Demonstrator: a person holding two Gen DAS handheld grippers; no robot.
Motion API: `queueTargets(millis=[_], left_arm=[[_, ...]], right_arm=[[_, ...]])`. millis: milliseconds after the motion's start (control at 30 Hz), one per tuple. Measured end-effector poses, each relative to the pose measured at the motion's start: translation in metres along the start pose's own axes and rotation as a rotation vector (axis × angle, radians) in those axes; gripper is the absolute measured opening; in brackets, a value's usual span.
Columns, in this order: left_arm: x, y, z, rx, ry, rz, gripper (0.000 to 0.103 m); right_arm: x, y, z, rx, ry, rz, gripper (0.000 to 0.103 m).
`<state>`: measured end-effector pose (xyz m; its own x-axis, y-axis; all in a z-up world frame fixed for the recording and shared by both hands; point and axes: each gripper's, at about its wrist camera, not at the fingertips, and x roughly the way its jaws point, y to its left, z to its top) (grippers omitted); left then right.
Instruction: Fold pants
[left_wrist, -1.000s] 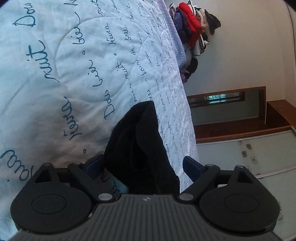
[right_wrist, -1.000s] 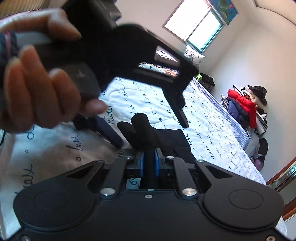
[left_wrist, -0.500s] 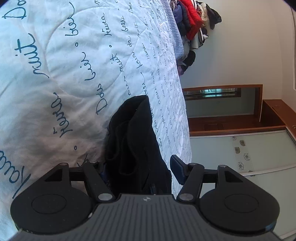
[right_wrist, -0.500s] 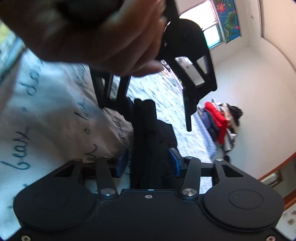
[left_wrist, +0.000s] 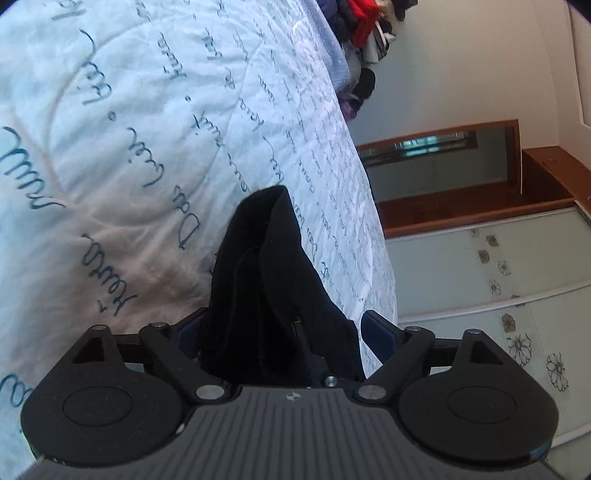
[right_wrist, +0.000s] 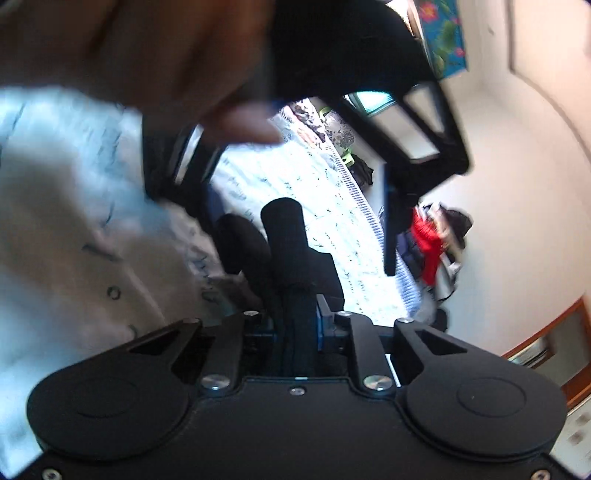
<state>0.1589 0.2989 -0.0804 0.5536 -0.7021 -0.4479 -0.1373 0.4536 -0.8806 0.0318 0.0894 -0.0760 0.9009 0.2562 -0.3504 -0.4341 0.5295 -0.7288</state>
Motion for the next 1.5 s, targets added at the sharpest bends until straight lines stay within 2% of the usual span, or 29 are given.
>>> queueTargets(millis=[133,200,333,367,400,500,533,567,633,700,767,800,867,933,967,1100,1233,1400,1433,1500], left_arm=[[0.018,-0.002,0.007,-0.007,0.034,-0.032,0.088],[0.027,-0.004,0.011,-0.009,0.045,-0.064,0.091],[0.043,-0.006,0.02,-0.037,0.062,-0.086,0.089],[0.045,-0.007,0.021,-0.037,0.061,-0.075,0.083],[0.048,-0.008,0.023,-0.034,0.06,-0.064,0.068],[0.053,-0.014,0.024,0.005,0.061,-0.002,0.039],[0.053,-0.016,0.024,0.028,0.055,0.016,0.036],[0.052,-0.018,0.023,0.045,0.047,0.025,0.026],[0.049,-0.022,0.02,0.073,0.028,0.029,0.023],[0.046,-0.027,0.017,0.104,0.009,0.042,0.022],[0.041,-0.03,0.012,0.144,-0.006,0.063,0.022],[0.04,-0.034,0.009,0.167,-0.017,0.075,0.022],[0.037,-0.041,0.004,0.201,-0.035,0.09,0.022],[0.034,-0.049,-0.002,0.224,-0.053,0.105,0.022],[0.032,-0.053,-0.004,0.234,-0.06,0.111,0.022],[0.025,-0.069,-0.015,0.277,-0.081,0.131,0.021],[0.021,-0.092,-0.029,0.336,-0.101,0.175,0.02],[0.019,-0.126,-0.048,0.383,-0.105,0.16,0.021],[0.02,-0.135,-0.053,0.395,-0.106,0.16,0.021],[0.023,-0.151,-0.063,0.416,-0.104,0.155,0.021]], right_arm=[[-0.01,-0.038,-0.004,0.211,-0.019,0.07,0.014],[-0.015,-0.051,-0.007,0.268,-0.032,0.076,0.014],[-0.02,-0.065,-0.011,0.351,-0.04,0.092,0.014],[-0.02,-0.066,-0.013,0.359,-0.039,0.095,0.014],[-0.021,-0.065,-0.013,0.357,-0.038,0.097,0.014],[-0.015,-0.058,-0.016,0.332,-0.037,0.096,0.015],[-0.016,-0.056,-0.017,0.322,-0.032,0.097,0.016],[-0.012,-0.054,-0.019,0.313,-0.024,0.119,0.021],[-0.027,-0.059,-0.026,0.307,-0.032,0.193,0.023],[-0.049,-0.078,-0.034,0.381,-0.066,0.303,0.023],[-0.067,-0.104,-0.047,0.521,-0.106,0.366,0.023],[-0.07,-0.118,-0.053,0.588,-0.112,0.361,0.023],[-0.062,-0.133,-0.062,0.65,-0.079,0.281,0.022],[-0.048,-0.13,-0.064,0.608,-0.016,0.19,0.018],[-0.04,-0.127,-0.064,0.584,-0.002,0.178,0.018],[-0.025,-0.119,-0.062,0.594,-0.003,0.228,0.017],[-0.027,-0.123,-0.062,0.631,-0.017,0.239,0.015],[-0.038,-0.144,-0.083,0.764,-0.07,0.236,0.015],[-0.042,-0.148,-0.088,0.778,-0.079,0.231,0.014],[-0.053,-0.154,-0.094,0.794,-0.101,0.222,0.006]])
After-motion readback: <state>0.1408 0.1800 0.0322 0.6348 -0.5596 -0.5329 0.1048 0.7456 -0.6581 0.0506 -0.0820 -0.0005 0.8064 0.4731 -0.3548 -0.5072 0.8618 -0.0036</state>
